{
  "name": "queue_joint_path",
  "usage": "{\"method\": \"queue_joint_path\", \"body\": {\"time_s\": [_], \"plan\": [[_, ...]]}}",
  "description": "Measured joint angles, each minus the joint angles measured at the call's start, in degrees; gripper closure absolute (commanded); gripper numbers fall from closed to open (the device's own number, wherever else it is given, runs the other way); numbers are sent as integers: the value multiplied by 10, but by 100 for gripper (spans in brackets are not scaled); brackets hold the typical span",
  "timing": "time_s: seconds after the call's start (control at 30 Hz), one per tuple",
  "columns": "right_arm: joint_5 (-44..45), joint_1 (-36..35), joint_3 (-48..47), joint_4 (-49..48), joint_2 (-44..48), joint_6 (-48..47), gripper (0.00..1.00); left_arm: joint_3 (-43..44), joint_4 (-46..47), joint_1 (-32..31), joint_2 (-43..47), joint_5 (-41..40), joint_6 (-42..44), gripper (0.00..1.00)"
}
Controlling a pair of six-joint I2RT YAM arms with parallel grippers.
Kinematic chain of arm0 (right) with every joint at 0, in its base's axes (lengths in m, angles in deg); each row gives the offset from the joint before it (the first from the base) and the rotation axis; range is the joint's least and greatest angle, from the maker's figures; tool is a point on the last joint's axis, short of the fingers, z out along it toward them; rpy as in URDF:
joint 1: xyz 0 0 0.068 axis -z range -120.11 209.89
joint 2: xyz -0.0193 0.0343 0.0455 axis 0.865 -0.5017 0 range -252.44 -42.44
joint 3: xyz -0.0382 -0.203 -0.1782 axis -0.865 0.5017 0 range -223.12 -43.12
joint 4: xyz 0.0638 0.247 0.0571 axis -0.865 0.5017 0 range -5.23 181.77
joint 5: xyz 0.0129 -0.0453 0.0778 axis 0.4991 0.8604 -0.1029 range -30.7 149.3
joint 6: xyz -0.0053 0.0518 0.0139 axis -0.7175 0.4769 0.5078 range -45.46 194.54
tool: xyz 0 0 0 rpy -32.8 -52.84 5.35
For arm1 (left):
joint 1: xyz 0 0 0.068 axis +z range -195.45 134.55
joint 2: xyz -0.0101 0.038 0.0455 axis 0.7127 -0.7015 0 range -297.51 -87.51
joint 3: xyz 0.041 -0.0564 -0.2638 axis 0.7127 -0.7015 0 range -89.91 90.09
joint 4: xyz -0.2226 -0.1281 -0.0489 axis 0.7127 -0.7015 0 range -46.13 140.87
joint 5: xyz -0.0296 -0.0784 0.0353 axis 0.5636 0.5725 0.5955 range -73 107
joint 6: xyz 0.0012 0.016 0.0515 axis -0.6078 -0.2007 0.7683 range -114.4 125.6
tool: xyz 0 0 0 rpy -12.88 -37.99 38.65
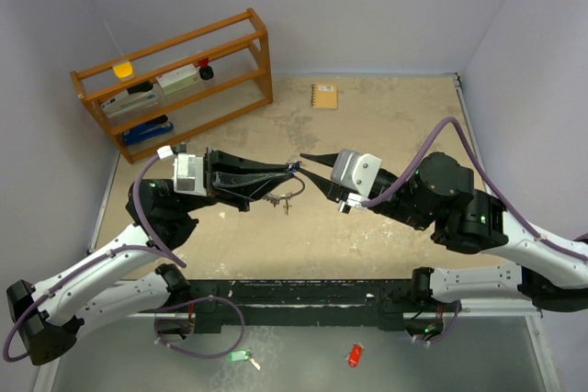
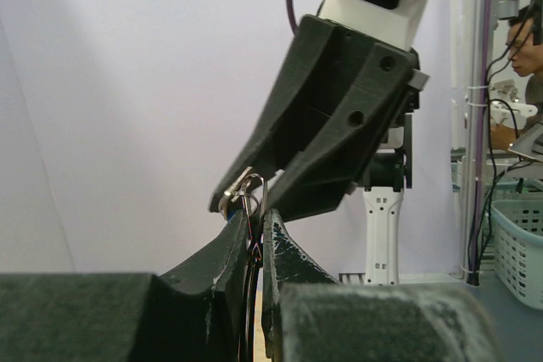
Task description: Remove the keys from the keyring
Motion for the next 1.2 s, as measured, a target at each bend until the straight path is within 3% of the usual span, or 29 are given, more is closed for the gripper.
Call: {"method": "queue_joint_path", "body": {"time_s": [0.13,0.33,0.5,0.6,1.13,1.2], "plan": [[14,1,4,-10,2,-5,75,1,10,-3,-1,13,-10,100],[16,1,10,-15,1,-4,66,3,33,-3,-14,23,-31,100],[12,1,10,-16,0,-1,51,3,37,-3,-17,23,-34,100],[8,1,10,-15,0,3,49,3,34,-3,-16,23,-32,100],[-8,4,24,-34,9,15,53,3,60,-4,-28,26,-51,100],[-9,4,25,-37,5,15,62,3,66,-4,-29,28,-56,100]]}}
